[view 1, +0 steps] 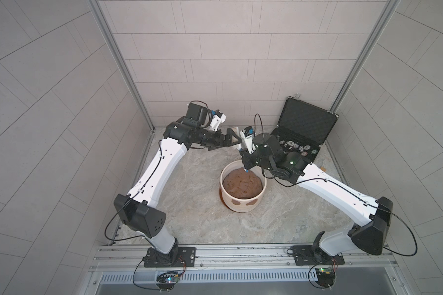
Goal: Scrub the dried mud off the ceramic pot
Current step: Pick up the brush from the center of the board.
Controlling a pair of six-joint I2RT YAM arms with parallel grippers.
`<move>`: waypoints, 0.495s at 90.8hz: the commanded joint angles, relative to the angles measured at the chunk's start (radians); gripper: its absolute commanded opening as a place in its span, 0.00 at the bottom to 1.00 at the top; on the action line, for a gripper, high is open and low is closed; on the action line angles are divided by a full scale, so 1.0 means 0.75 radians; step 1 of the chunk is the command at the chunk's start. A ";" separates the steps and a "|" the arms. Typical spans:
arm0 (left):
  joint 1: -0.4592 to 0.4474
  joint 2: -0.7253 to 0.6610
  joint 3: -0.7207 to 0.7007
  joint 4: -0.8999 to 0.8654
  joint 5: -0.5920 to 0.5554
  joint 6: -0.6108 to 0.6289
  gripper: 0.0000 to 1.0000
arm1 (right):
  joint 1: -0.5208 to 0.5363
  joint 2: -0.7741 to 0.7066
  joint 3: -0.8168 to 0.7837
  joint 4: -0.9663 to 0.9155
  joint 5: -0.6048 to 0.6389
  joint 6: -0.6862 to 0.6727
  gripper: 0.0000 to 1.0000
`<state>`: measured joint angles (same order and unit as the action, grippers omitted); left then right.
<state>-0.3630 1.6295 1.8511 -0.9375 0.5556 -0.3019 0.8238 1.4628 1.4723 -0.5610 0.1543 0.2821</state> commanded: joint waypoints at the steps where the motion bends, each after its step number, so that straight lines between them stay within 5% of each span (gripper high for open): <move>1: -0.008 0.015 0.046 -0.022 -0.073 0.041 0.99 | 0.016 -0.010 0.035 0.038 -0.017 0.027 0.00; 23: -0.020 0.033 0.057 -0.010 0.030 0.060 0.73 | 0.029 -0.010 0.046 0.078 -0.111 0.067 0.00; 37: -0.024 0.049 0.065 -0.009 0.048 0.060 0.69 | 0.039 -0.010 0.047 0.091 -0.128 0.073 0.00; 45: -0.023 0.053 0.071 -0.014 0.036 0.060 0.54 | 0.041 -0.006 0.047 0.096 -0.133 0.081 0.00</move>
<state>-0.3767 1.6554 1.8755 -0.9394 0.5682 -0.2707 0.8471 1.4628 1.4815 -0.5224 0.0738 0.3252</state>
